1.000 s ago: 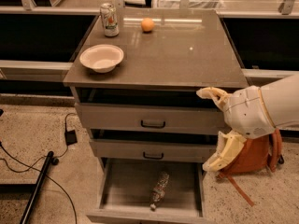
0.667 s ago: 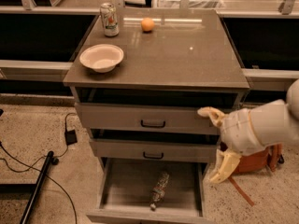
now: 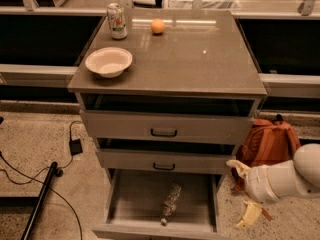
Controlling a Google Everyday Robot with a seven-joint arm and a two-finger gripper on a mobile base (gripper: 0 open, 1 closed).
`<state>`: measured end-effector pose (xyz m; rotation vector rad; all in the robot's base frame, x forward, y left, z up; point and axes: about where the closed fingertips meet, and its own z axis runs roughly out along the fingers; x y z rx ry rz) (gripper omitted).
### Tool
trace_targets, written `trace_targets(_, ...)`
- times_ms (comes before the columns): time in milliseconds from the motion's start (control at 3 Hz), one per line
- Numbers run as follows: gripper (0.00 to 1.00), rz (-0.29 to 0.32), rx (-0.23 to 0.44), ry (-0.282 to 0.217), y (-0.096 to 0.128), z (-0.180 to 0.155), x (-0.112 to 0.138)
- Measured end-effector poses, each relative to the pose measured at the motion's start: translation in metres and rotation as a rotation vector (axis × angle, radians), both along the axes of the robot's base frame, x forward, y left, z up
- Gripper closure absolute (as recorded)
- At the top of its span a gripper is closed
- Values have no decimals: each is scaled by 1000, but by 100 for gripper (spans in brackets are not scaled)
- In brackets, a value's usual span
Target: Pick water bottle from bottom drawer and place on counter
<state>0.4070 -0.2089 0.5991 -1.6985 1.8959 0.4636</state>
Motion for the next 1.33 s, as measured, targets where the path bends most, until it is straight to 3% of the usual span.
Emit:
trace_targets(333, 0, -2, 16, 28, -3, -21, -4)
trace_targets(667, 0, 57, 31, 38, 1, -19, -9)
trace_targets(1000, 0, 170, 151, 13, 58, -51, -17)
trace_targets(1333, 0, 102, 306, -19, 124, -133, 5)
